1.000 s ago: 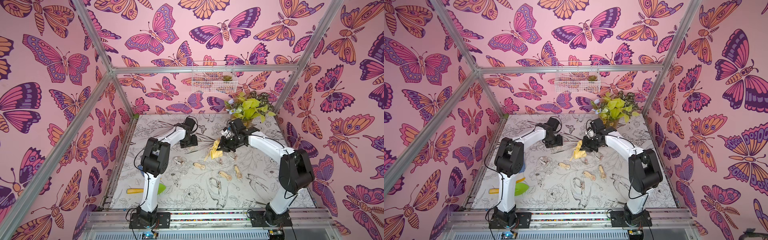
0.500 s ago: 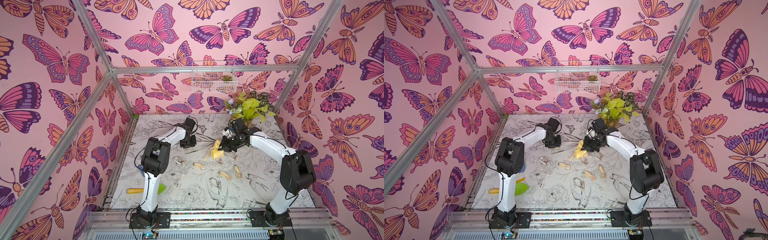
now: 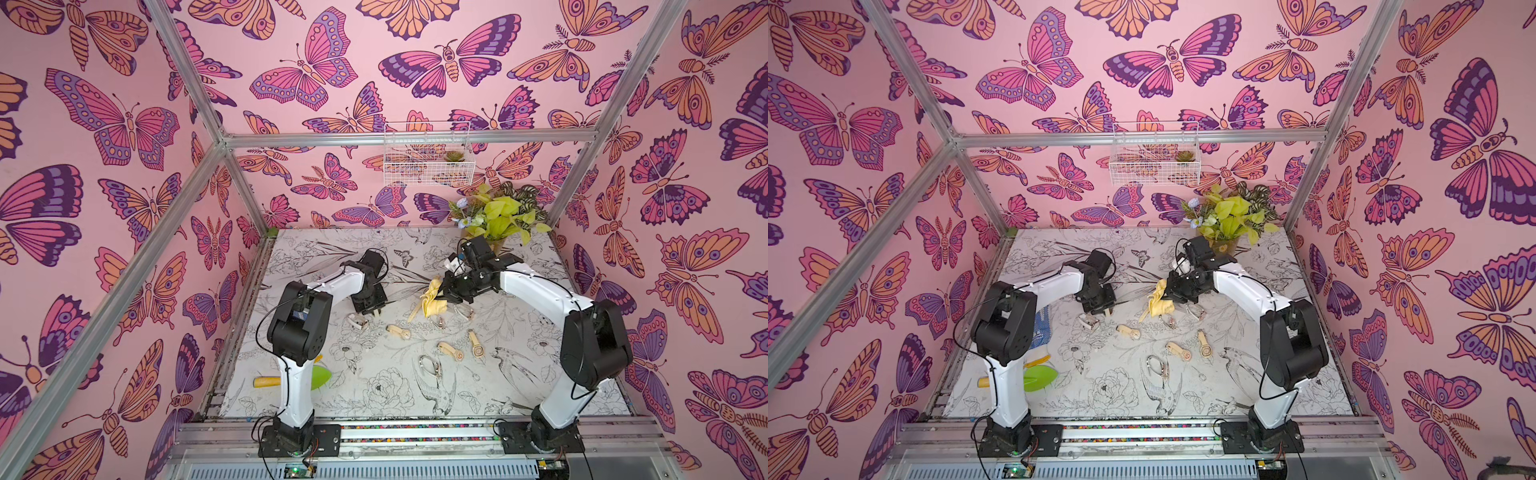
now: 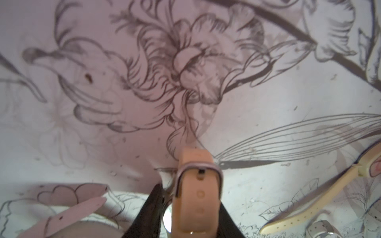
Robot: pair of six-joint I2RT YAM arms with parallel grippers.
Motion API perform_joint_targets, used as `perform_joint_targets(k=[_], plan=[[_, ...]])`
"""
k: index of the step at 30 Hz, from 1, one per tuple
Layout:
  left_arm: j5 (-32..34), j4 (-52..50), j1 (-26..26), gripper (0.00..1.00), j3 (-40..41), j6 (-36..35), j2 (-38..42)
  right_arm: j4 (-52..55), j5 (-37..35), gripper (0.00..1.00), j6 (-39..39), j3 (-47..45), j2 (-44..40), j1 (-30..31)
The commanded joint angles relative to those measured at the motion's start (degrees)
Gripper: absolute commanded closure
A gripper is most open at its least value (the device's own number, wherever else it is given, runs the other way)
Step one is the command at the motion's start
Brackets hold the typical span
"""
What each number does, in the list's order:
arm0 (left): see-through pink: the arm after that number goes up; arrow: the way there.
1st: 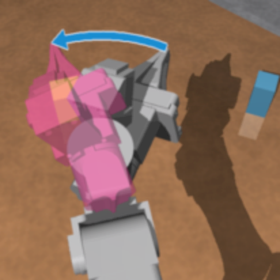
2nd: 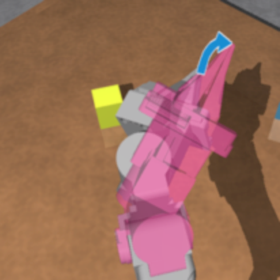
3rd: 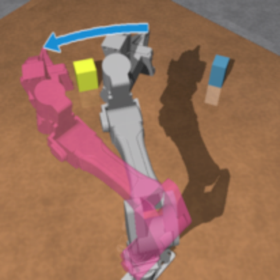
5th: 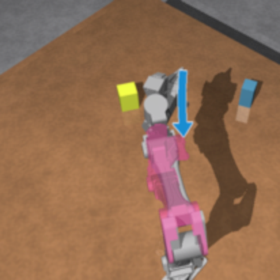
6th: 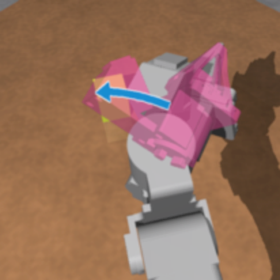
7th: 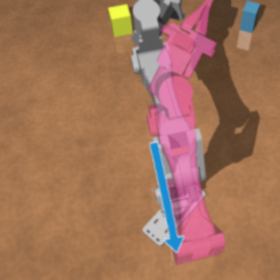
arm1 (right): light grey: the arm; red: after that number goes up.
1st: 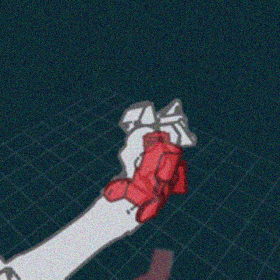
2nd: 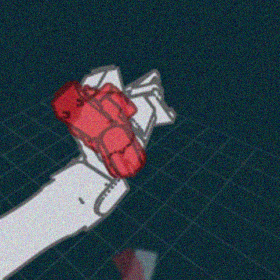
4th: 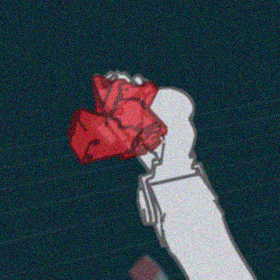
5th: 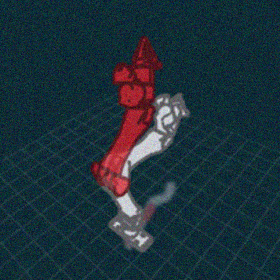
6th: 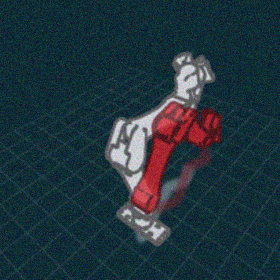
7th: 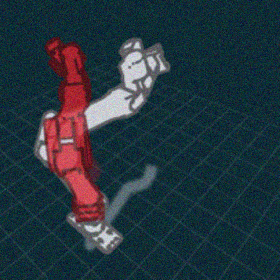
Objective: Wipe the watch dial
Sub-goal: Adjust the watch at the center of the board.
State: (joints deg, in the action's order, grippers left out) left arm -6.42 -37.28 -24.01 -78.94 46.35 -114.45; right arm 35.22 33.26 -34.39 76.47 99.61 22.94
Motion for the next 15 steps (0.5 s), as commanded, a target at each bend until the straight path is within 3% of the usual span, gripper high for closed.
perform_joint_targets(k=[1, 4, 12, 15], plan=[[-1.1, 2.1, 0.2, 0.64, 1.4, 4.2, 1.6, -0.7, 0.8, 1.00, -0.2, -0.8, -2.4, -0.2], [-0.5, 2.1, 0.3, 0.69, 1.0, 3.3, 2.3, -0.8, 0.9, 1.00, -0.2, -1.2, -2.4, -0.2], [-0.7, 2.1, 0.5, 0.98, -0.8, 0.9, 3.0, -0.2, 1.1, 1.00, 0.2, -0.5, -2.2, -0.1], [-1.4, 3.2, 0.6, 1.00, -1.7, -1.0, 2.9, 0.1, 1.2, 1.00, 0.4, -0.1, -2.0, -0.1]])
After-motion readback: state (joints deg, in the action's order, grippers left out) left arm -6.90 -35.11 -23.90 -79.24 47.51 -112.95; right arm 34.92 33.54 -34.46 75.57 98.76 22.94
